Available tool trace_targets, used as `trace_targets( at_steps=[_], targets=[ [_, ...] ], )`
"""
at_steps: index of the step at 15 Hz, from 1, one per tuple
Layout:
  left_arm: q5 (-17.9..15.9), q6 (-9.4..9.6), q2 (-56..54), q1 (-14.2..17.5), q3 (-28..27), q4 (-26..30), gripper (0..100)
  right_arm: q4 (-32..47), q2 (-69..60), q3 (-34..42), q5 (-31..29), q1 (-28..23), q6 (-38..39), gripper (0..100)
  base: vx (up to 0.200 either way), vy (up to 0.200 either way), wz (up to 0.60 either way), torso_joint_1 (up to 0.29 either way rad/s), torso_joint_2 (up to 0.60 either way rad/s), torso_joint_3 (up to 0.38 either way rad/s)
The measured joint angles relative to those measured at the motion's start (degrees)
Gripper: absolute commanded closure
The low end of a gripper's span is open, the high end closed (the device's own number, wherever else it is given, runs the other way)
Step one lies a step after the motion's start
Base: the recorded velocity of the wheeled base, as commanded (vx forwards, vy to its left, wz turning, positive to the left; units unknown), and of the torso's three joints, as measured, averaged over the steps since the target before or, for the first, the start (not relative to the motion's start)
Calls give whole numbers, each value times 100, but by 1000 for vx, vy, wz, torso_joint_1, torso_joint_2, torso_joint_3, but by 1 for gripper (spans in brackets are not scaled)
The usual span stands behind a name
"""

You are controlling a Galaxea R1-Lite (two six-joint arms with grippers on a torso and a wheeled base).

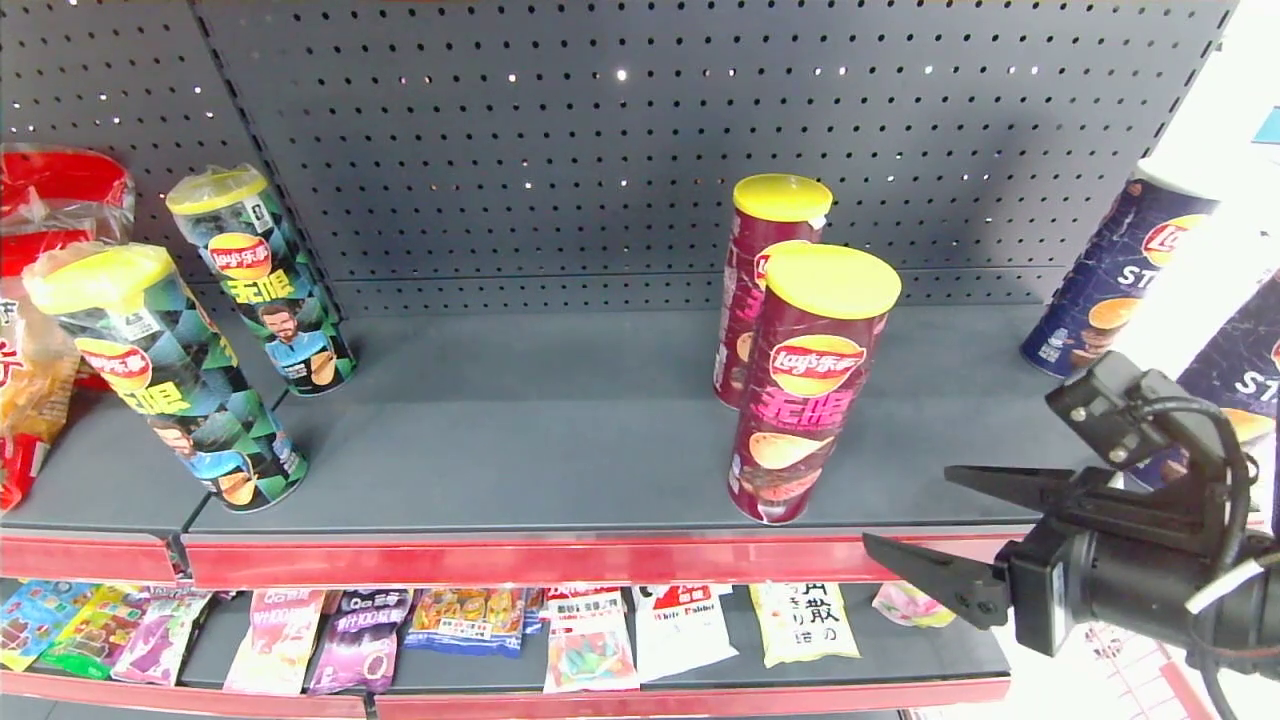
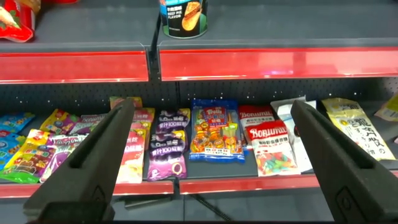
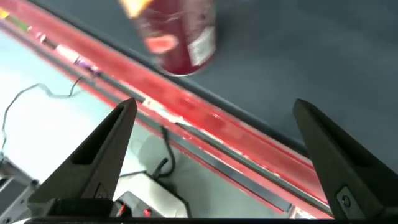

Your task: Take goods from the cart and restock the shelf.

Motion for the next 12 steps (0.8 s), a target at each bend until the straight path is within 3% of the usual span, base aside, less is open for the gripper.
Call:
trace_targets(
  at_steps=[12],
  targets=[
    [0, 0, 0, -2, 0, 0, 0, -408, 968, -355, -22, 105, -79, 0, 0, 0, 0, 0, 0, 0]
  ],
)
